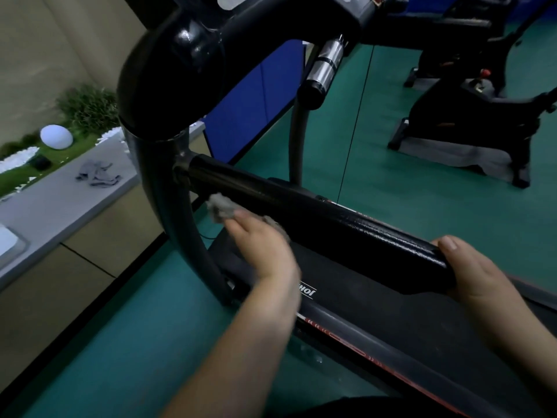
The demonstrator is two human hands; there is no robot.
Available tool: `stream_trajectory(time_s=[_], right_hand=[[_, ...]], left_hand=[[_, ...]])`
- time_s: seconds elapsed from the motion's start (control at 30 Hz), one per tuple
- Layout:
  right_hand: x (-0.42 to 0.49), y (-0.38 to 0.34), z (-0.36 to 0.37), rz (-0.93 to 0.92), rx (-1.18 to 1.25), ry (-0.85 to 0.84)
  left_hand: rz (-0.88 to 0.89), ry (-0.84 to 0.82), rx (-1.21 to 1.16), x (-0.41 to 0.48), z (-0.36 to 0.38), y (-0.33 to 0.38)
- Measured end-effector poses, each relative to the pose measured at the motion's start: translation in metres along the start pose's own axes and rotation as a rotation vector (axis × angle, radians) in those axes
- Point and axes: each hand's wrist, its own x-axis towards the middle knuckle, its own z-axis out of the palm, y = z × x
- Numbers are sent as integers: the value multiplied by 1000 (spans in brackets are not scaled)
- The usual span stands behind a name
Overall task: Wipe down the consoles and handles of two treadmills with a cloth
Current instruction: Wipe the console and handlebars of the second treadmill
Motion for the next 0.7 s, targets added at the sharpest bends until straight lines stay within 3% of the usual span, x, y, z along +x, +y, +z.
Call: stream_trajectory(time_s=[0.1, 0.2, 0.33, 0.43, 0.7], right_hand=[[2, 1, -2, -44, -16, -17], [4, -1, -3, -74, 7, -32], [6, -1, -4, -112, 24, -57], [7, 0, -5, -123, 52, -91], [9, 5, -5, -176, 109, -149]], left_hand=[[208, -84, 89, -33, -4, 3], [340, -14, 168, 3, 3, 19], [125, 121, 33, 49, 11, 34], [42, 119, 39, 22, 11, 28], [232, -161, 202, -162, 2, -24]])
